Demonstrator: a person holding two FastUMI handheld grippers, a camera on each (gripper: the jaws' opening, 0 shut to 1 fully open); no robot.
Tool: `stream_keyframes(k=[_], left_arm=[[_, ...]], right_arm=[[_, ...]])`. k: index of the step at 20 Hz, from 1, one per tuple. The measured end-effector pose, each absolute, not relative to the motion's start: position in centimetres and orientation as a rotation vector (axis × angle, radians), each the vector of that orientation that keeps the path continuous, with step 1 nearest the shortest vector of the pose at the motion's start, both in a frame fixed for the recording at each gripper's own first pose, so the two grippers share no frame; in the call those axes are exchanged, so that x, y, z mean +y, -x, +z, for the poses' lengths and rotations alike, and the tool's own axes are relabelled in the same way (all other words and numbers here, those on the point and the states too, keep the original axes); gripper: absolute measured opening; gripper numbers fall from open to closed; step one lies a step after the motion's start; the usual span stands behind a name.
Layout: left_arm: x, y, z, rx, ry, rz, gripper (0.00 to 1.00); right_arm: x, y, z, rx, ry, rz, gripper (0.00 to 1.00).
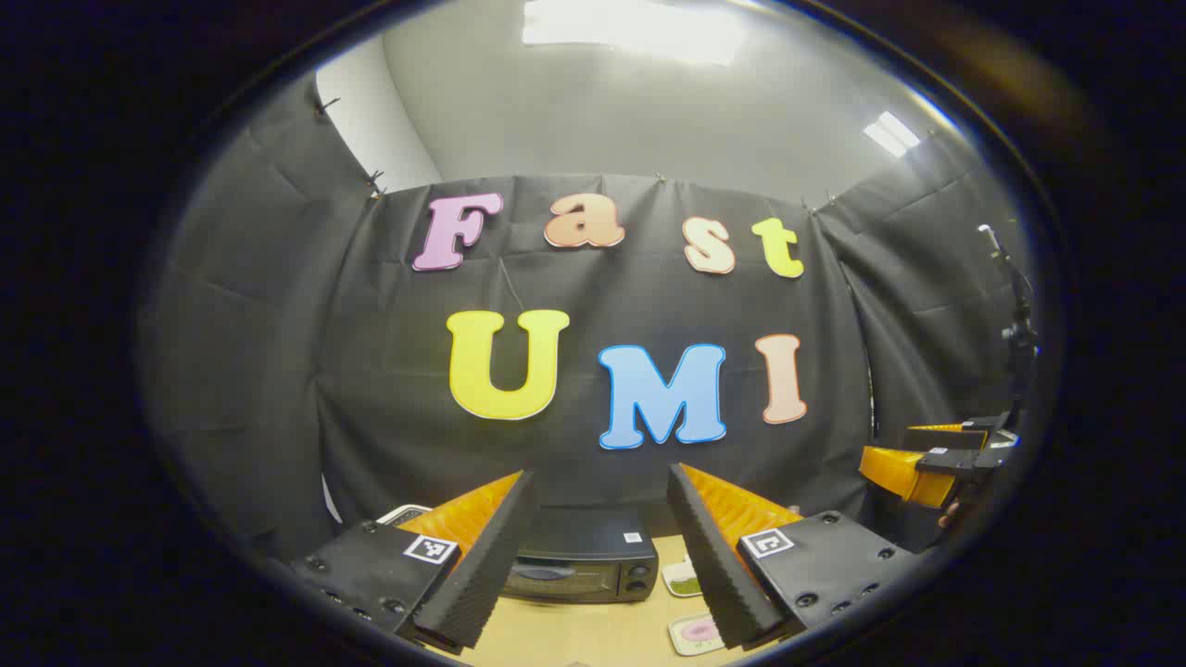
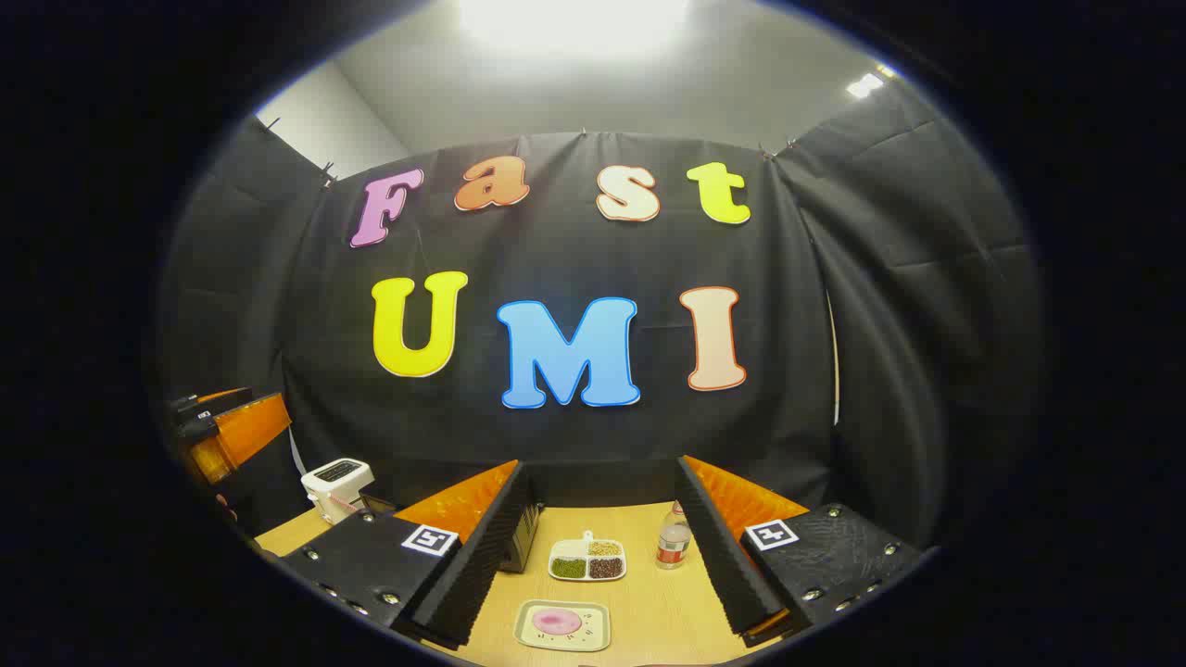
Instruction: Open the electric oven with the left hand, put the food in, and close the electric oven.
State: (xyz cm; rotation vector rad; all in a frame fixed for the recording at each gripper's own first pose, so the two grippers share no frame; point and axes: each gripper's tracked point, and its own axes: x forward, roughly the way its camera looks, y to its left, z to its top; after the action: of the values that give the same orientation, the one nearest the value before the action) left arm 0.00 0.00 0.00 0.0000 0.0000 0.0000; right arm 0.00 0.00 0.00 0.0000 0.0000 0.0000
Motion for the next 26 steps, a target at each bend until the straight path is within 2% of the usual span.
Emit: stream_keyframes(k=[7,8,11,12,13,14,16,17,18,19,22,23,25,26], left_arm=[[-1.5,-0.8,-0.6,0.027,-0.012,0.028,1.00],[-1.6,-0.9,-0.5,0.031,-0.019,0.038,0.95],[-1.8,-1.5,-0.5,0.037,-0.026,0.050,1.00],[-1.9,-1.8,-0.5,0.037,-0.024,0.046,1.00],[-2.1,-2.0,-0.5,0.036,-0.022,0.037,0.95],[-2.0,-2.4,-0.4,0.031,-0.025,0.027,1.00],[-1.4,-3.2,-0.8,0.032,-0.035,0.012,1.00],[-1.3,-3.7,-1.0,0.036,-0.031,-0.005,1.00],[-1.1,-4.2,-1.4,0.043,-0.026,-0.020,0.95],[-0.6,-4.6,-2.0,0.055,-0.021,-0.030,1.00],[0.8,-6.5,-5.1,0.114,-0.011,-0.048,1.00],[1.3,-7.2,-6.6,0.150,-0.003,-0.058,0.92],[2.5,-8.5,-10.3,0.239,0.004,-0.059,0.96],[3.6,-9.1,-12.2,0.284,-0.002,-0.041,0.91]], right_arm=[[-1.2,-1.5,0.0,0.009,0.011,0.040,0.97],[-1.5,-1.7,0.0,0.014,0.006,0.042,0.97],[-1.6,-2.0,0.0,0.012,-0.022,0.062,0.97],[-1.9,-2.3,0.0,0.015,-0.019,0.052,0.97],[-2.1,-2.5,-0.1,0.016,-0.017,0.044,0.97],[-2.0,-2.7,0.0,0.009,-0.021,0.040,0.97],[-1.5,-3.2,0.3,-0.001,-0.028,0.027,0.97],[-1.3,-3.5,0.1,0.000,-0.026,0.013,1.00],[-1.2,-3.6,0.0,-0.003,-0.022,0.000,0.97],[-0.9,-3.8,0.0,-0.006,-0.020,-0.008,0.97],[0.0,-4.3,-0.4,-0.005,-0.019,-0.026,0.97],[0.2,-4.3,-0.8,0.002,-0.019,-0.032,0.97],[0.9,-4.5,-1.3,0.015,-0.011,-0.038,0.97],[1.1,-4.6,-1.4,0.019,-0.002,-0.041,0.97]])
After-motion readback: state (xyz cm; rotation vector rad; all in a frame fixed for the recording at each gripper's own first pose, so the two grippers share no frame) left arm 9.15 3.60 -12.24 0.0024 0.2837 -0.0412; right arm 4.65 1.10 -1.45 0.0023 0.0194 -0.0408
